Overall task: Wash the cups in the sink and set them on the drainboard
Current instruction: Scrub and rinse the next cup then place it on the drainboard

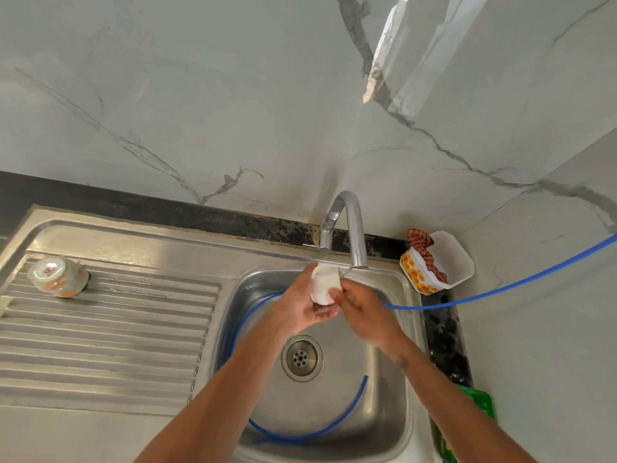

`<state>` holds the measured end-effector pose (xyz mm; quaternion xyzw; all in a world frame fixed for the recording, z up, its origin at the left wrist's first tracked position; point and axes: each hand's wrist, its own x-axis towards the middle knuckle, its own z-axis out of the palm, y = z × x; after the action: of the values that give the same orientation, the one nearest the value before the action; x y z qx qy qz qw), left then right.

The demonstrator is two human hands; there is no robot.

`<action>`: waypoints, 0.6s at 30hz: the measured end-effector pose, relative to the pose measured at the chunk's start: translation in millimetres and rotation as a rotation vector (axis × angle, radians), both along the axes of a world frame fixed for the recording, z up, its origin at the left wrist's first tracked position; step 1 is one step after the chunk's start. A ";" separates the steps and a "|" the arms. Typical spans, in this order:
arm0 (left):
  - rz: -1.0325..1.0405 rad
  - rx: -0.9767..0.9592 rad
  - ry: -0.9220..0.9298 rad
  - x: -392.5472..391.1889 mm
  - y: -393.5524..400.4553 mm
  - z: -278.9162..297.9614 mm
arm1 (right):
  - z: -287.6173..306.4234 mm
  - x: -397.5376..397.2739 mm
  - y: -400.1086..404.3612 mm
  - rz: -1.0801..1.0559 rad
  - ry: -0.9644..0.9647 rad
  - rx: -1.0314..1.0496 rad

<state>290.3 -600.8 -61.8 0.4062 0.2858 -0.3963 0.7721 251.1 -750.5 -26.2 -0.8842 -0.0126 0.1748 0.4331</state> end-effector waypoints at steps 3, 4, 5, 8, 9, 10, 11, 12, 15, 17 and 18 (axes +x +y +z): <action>0.097 0.138 -0.261 -7.7 -17.2 13.4 | -2.2 19.7 12.5 -0.457 0.071 0.182; 0.092 0.164 -0.362 -10.2 -23.4 15.4 | -0.9 24.8 17.1 -0.573 0.098 0.241; 0.078 0.183 -0.455 -14.3 -28.3 15.7 | 1.8 28.6 22.2 -0.675 0.123 0.281; 0.102 0.241 -0.550 -19.4 -35.1 11.9 | 8.7 31.6 32.1 -0.805 0.182 0.352; 0.147 0.273 -0.525 -16.9 -34.3 12.5 | 6.8 29.5 32.3 -0.758 0.180 0.373; 0.202 0.302 -0.480 -12.2 -32.1 13.4 | 5.4 25.9 32.2 -0.666 0.157 0.362; 0.247 0.322 -0.402 -6.8 -29.0 14.9 | 2.8 21.9 30.8 -0.556 0.137 0.331; 0.274 0.324 -0.287 -1.8 -26.2 16.6 | -0.3 17.8 28.4 -0.450 0.121 0.282; 0.313 0.241 0.027 8.9 -20.9 18.3 | -6.6 11.4 27.6 -0.255 0.045 0.109; 0.335 0.177 0.106 8.2 -22.1 22.2 | -12.0 11.0 33.2 -0.248 -0.057 -0.049; 0.322 0.143 0.101 6.9 -23.8 24.9 | -13.3 11.5 35.4 -0.288 -0.107 -0.103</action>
<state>297.2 -624.6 -36.9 0.3886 0.4128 -0.2663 0.7795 262.6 -715.2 -39.6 -0.9061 0.1000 0.0639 0.4062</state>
